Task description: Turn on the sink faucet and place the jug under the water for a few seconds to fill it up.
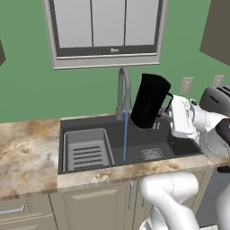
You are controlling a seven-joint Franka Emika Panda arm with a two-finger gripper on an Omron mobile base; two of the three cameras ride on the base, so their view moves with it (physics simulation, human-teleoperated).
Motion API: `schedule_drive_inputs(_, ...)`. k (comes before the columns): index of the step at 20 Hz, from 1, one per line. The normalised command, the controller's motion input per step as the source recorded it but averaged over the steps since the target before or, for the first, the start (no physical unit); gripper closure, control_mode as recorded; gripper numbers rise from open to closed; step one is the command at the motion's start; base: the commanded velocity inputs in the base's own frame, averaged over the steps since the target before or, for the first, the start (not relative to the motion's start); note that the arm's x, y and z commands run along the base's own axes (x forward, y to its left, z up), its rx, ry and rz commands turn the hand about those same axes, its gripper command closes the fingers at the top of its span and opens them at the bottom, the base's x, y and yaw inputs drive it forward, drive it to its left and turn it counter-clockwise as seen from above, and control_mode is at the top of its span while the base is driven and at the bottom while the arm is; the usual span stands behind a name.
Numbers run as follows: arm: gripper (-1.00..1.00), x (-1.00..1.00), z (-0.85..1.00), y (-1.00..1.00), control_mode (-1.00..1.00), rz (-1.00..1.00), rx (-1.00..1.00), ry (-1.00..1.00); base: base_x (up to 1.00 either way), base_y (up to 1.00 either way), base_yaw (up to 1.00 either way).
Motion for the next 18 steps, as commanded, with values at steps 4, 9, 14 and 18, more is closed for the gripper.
schedule_drive_inputs(4,1.00,-0.06,0.07,-0.94,-1.00,0.01,0.02,0.02,0.00,0.00,0.00)
schedule_drive_inputs(9,1.00,0.07,-0.40,-0.90,-1.00,0.00,-0.01,0.03,0.00,0.00,0.00)
schedule_drive_inputs(14,1.00,0.40,-0.69,-0.70,-1.00,0.00,-0.12,0.03,0.00,0.00,0.00)
schedule_drive_inputs(18,1.00,0.47,-0.70,-0.57,-1.00,0.00,-0.17,0.02,0.00,0.00,0.00)
